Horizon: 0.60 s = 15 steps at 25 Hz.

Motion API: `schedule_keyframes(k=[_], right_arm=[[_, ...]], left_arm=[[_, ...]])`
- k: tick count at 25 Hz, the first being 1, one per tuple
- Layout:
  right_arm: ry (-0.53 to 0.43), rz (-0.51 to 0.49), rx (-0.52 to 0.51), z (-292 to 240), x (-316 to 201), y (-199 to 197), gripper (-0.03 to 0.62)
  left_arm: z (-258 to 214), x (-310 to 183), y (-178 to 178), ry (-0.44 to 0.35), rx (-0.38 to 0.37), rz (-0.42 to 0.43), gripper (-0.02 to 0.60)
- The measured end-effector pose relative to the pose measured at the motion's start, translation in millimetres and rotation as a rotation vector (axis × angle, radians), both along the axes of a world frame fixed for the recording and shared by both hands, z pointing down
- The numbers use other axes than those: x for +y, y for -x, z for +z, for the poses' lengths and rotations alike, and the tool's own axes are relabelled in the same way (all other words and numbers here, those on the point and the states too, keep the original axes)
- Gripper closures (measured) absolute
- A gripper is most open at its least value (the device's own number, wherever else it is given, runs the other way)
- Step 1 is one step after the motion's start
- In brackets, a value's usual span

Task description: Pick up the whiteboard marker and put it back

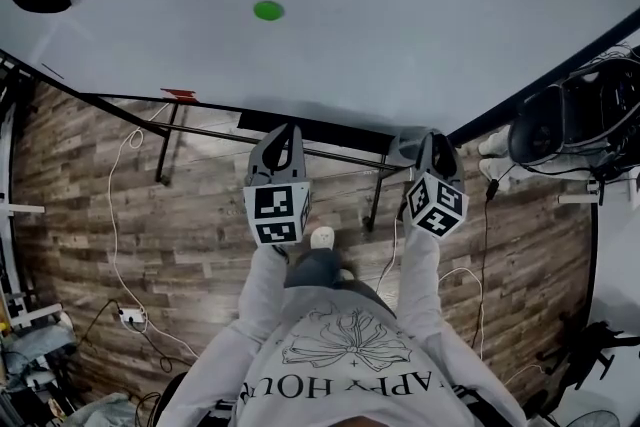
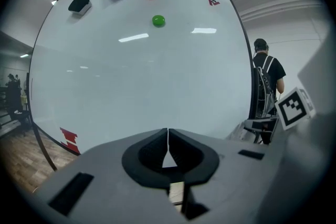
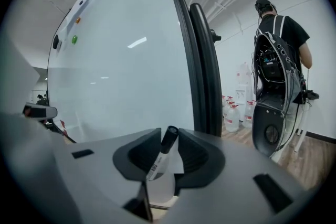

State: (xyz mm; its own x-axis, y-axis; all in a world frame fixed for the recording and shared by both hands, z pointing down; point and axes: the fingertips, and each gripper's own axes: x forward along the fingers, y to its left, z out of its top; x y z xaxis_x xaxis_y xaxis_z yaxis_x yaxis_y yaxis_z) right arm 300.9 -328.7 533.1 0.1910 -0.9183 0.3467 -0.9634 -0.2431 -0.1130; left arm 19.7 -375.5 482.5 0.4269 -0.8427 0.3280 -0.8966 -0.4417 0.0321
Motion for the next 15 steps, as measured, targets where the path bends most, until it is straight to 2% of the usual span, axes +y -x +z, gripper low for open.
schedule_keyframes(k=[15], right_arm=[[-0.076,-0.076,0.004,-23,-6,29,0.530]], left_arm=[[-8,4,8,-0.017,0.009,-0.019,0.572]])
